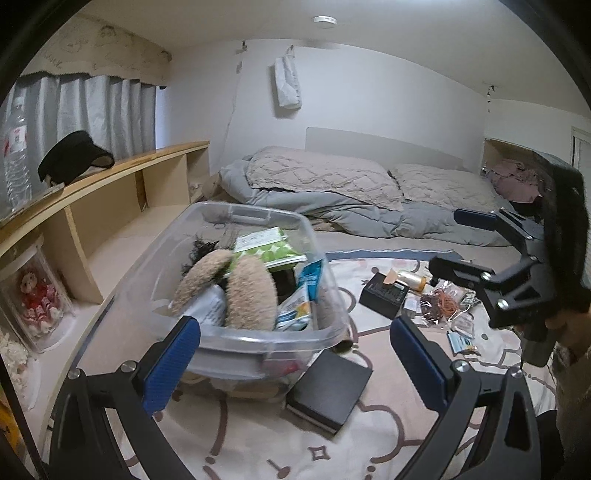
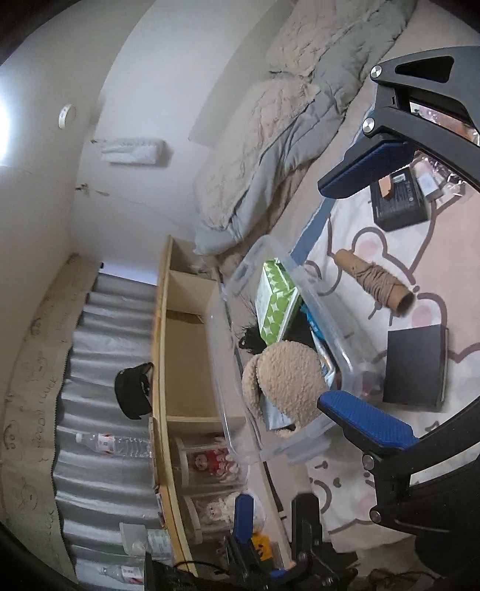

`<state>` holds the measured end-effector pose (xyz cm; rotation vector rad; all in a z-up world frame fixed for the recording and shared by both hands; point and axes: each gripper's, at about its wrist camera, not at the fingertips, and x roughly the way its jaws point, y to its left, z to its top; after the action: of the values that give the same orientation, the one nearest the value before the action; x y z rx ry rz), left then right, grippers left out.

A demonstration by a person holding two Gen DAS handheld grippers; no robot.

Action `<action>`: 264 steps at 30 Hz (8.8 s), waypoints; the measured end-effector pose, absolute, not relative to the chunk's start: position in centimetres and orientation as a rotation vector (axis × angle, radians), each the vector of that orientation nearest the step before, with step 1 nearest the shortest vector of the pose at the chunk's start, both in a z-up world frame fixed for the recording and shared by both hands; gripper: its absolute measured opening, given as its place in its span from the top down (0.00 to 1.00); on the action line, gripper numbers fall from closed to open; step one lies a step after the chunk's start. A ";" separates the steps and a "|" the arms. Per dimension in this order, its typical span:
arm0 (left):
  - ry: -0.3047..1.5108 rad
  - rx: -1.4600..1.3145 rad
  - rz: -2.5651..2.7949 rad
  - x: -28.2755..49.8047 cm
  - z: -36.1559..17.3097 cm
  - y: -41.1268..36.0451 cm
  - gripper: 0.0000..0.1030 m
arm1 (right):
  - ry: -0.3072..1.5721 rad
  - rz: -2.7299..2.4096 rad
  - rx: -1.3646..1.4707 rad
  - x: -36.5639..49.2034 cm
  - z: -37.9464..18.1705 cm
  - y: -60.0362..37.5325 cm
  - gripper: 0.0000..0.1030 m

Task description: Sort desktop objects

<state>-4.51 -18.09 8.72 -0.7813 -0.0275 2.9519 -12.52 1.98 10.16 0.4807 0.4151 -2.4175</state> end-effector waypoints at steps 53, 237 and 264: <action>-0.177 -0.512 2.998 -8.4 -0.6 -4.4 0.00 | 0.008 -2.923 0.390 -8.4 -1.4 20.6 0.00; 0.027 -1.249 2.566 -11.3 -12.2 4.7 0.06 | -0.616 -2.499 1.216 -15.4 -12.3 26.6 0.75; 0.054 -1.620 2.630 -9.5 -14.4 -0.8 0.06 | -0.094 -2.295 1.361 -12.3 -14.7 16.6 0.75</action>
<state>-9.52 -0.81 -14.40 -1.6205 0.0545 2.6297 -12.26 16.62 -14.68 1.3608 -0.0943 -2.2946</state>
